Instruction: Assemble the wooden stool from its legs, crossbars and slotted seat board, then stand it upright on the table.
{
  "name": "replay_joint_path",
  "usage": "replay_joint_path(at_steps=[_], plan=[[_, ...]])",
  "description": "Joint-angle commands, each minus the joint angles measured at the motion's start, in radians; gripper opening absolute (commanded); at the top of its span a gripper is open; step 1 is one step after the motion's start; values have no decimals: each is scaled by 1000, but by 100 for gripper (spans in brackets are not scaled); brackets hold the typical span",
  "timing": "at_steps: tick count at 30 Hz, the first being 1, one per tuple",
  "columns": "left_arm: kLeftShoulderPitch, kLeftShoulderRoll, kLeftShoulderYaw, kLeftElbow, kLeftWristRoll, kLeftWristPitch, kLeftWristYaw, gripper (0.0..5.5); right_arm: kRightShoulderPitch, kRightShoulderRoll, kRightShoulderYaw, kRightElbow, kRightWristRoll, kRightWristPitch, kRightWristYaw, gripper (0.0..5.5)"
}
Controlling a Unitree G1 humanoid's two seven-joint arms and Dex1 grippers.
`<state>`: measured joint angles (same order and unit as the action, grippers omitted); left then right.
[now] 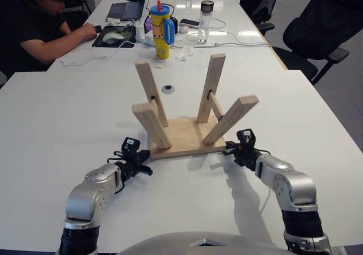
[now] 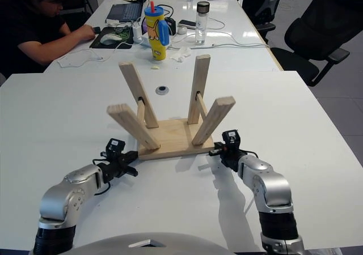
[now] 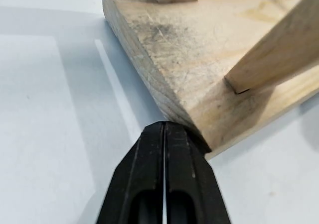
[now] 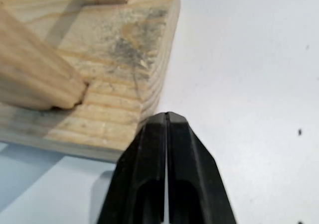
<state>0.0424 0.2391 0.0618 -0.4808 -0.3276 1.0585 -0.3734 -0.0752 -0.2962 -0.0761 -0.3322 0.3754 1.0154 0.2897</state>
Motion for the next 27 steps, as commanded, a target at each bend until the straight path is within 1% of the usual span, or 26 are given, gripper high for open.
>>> replay_joint_path(at_steps=[1, 3, 5, 7, 9, 10, 12, 13, 14, 15, 18, 21, 24, 27], plan=[[-237, -47, 15, -187, -354, 112, -190, 3, -234, 78, -32, -116, 274, 141, 130, 0], [-256, 2, 13, -201, -363, 125, -211, 3, -278, 60, -57, -115, 288, 166, 135, 0], [-270, 30, 40, -206, -393, 151, -223, 3, -325, 39, -73, -88, 280, 167, 142, 0], [-266, 99, 17, -203, -367, 138, -248, 3, -353, 11, -73, -45, 239, 138, 149, 0], [-231, 209, -73, -189, -270, 70, -275, 3, -343, -30, -44, 29, 148, 83, 131, 0], [-195, 289, -151, -171, -177, -8, -292, 3, -324, -53, -9, 75, 87, 33, 120, 0], [-133, 403, -268, -137, -36, -146, -321, 3, -294, -57, 8, 146, 23, -34, 89, 0], [-108, 437, -307, -109, 24, -210, -320, 3, -275, -67, 28, 172, -21, -84, 71, 0], [-83, 452, -320, -85, 63, -263, -311, 3, -261, -47, 10, 193, -32, -115, 49, 0], [-65, 455, -320, -65, 87, -312, -306, 3, -249, -34, -2, 206, -44, -150, 32, 0], [4, 389, -175, 4, 80, -481, -246, 49, -219, 12, -76, 241, -68, -284, -45, 0], [58, 392, -98, 41, 72, -639, -273, 83, -182, 20, -124, 276, -77, -356, -79, 0], [77, 395, -50, 74, 42, -758, -333, 129, -145, 7, -160, 317, -79, -398, -87, 0], [67, 408, -44, 114, 30, -843, -401, 178, -125, -9, -174, 375, -92, -441, -72, 0]])
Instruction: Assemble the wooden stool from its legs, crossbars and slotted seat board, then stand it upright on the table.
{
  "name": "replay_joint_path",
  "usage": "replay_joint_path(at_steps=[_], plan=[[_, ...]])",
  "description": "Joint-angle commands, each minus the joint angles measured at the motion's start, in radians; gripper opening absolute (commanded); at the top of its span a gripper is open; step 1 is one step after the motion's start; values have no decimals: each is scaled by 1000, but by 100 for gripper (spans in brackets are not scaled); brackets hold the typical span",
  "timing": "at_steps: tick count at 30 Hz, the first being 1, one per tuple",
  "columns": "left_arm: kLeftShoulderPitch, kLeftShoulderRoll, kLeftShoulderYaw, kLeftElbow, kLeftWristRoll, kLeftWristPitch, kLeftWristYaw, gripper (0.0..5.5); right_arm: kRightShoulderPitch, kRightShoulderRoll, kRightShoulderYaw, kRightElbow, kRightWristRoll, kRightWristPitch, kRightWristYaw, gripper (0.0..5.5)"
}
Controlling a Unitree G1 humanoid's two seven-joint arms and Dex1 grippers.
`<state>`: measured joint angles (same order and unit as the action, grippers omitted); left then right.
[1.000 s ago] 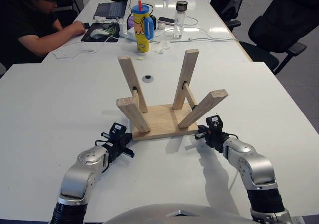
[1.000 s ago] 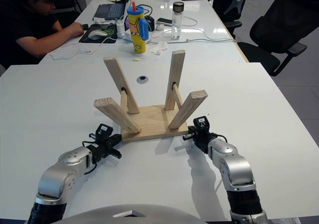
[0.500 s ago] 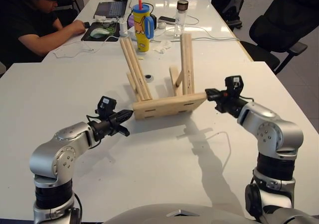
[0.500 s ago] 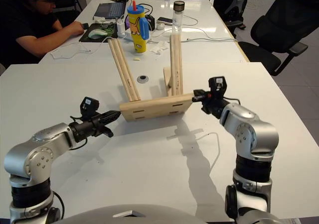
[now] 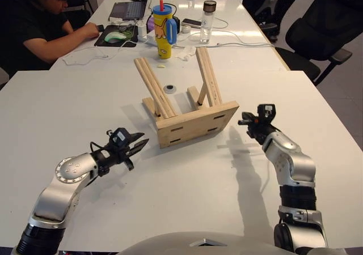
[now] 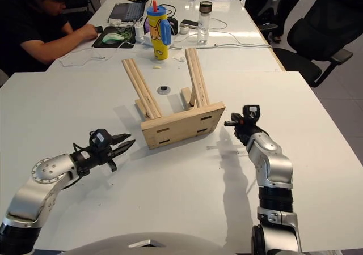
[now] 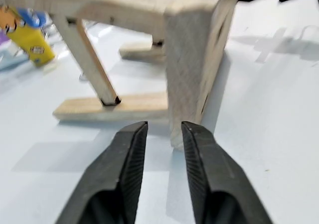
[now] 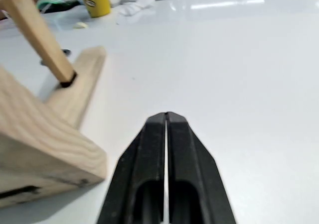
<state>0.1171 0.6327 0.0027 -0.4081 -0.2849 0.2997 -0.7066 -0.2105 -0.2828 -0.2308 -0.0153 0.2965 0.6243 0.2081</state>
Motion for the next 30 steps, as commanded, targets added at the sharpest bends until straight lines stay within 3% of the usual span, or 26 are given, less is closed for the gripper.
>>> replay_joint_path(at_steps=[1, 10, 16, 30], plan=[[-16, 18, 8, 58, -10, -103, -86, 198, 12, -27, -17, 86, -21, -68, 15, 0], [-169, -47, -52, 237, -27, -134, -156, 330, 15, -17, 51, 151, -43, -134, 73, 0], [-247, -79, -95, 350, -18, -143, -200, 330, -8, -11, 81, 170, -48, -127, 99, 0], [-316, -97, -109, 415, -63, -74, -296, 138, -21, 2, 122, 209, -60, -136, 102, 0]])
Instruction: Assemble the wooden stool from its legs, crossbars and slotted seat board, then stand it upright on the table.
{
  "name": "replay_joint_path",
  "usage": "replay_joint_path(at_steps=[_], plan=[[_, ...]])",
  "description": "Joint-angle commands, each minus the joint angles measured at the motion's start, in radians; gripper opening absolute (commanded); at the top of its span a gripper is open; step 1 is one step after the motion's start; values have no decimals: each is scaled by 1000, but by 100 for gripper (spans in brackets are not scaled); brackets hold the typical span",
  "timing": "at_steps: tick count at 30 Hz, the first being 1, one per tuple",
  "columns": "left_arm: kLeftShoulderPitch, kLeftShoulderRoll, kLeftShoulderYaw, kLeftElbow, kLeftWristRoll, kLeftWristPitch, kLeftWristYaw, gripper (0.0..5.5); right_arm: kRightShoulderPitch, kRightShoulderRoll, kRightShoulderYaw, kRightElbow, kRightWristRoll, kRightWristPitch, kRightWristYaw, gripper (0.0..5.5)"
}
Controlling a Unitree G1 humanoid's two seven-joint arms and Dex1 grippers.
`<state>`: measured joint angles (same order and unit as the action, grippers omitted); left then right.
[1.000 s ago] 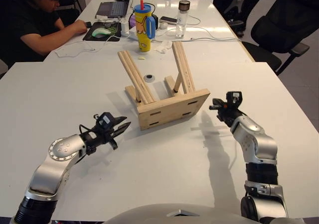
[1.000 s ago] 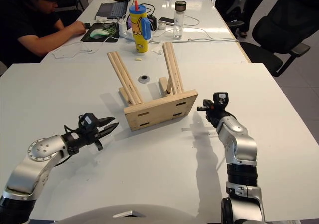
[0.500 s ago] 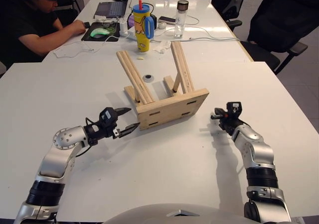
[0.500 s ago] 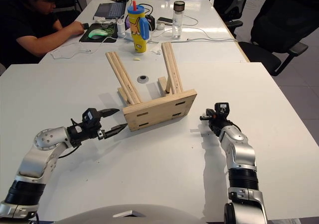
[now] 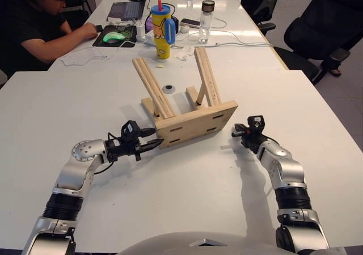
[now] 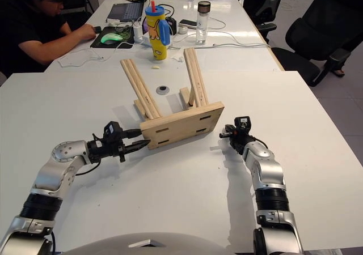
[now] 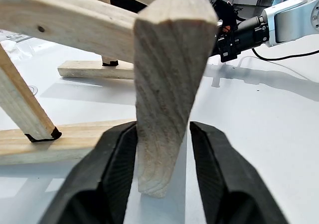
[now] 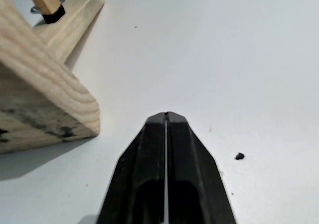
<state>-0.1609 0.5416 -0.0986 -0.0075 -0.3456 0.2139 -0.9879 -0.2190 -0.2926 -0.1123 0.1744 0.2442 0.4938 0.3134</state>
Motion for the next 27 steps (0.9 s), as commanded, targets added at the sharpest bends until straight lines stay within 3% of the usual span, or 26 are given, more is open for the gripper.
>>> replay_joint_path(at_steps=[1, 5, 7, 11, 13, 16, 18, 23, 27], plan=[[-47, -10, -12, 21, 3, 10, -17, 137, -14, 14, 4, 24, -8, -8, -4, 0], [-72, -30, -29, 34, 3, 25, -27, 136, -25, 18, 8, 52, -13, -22, -3, 0], [-98, -73, 12, 17, -88, 131, 2, 136, -26, 20, 7, 66, -14, -28, -4, 0], [-192, -190, 196, -99, -480, 476, 184, 136, -14, 27, -4, 79, -4, -31, -10, 0], [-291, -247, 305, -113, -776, 579, 381, 136, -3, 31, -2, 86, -3, -24, -13, 0], [-477, -299, 434, -53, -1157, 507, 721, 136, 8, 45, 8, 84, -2, -14, -19, 0], [-605, -304, 518, 12, -1256, 408, 912, 135, 9, 57, 12, 84, 1, -2, -25, 0], [-762, -303, 618, 118, -1211, 257, 1204, 133, 4, 84, 10, 93, 3, 5, -51, 0], [-791, -304, 671, 209, -1121, 174, 1308, 132, -14, 99, 13, 112, -4, -2, -64, 0]])
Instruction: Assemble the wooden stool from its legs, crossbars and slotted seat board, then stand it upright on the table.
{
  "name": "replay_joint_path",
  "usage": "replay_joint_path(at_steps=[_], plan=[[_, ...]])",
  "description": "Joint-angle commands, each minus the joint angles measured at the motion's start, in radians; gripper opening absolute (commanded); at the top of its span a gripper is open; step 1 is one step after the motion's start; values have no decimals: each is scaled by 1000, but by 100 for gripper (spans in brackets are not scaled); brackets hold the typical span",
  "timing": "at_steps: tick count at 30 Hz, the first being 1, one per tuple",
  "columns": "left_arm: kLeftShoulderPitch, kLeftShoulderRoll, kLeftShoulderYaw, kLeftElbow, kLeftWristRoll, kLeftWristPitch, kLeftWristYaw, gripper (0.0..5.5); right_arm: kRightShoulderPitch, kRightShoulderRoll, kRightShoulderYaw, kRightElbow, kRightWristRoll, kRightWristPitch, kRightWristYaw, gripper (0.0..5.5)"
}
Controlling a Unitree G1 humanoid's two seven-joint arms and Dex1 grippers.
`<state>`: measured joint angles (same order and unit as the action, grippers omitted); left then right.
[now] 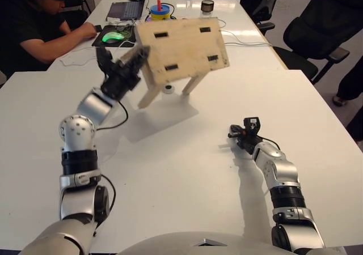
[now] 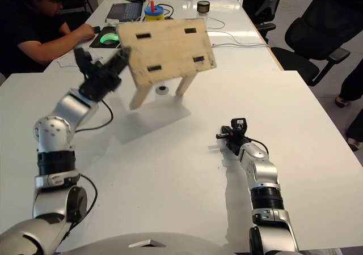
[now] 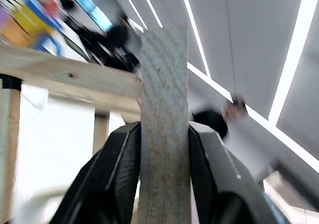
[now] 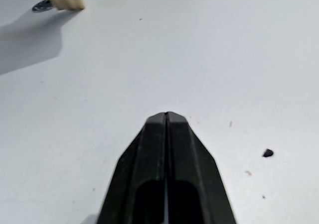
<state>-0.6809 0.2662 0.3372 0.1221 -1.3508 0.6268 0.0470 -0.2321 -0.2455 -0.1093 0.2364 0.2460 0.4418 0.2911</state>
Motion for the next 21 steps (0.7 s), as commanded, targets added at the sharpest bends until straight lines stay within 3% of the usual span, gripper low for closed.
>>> replay_joint_path(at_steps=[1, 6, 7, 10, 21], plan=[[-264, -30, 262, 118, -95, -269, 295, 132, -7, 56, 12, 58, -8, 49, -45, 0], [-262, 5, 357, 336, 45, -436, 305, 132, -44, 70, 16, 103, -17, 36, -52, 0], [-257, 16, 361, 384, 72, -451, 276, 168, -49, 72, 16, 106, -18, 34, -54, 0], [-199, 13, 382, 433, 113, -460, 228, 205, -59, 74, 22, 119, -19, 32, -50, 0], [-25, -140, 396, 189, 74, -407, 119, 374, -44, 60, 49, 120, -23, 50, -24, 0]])
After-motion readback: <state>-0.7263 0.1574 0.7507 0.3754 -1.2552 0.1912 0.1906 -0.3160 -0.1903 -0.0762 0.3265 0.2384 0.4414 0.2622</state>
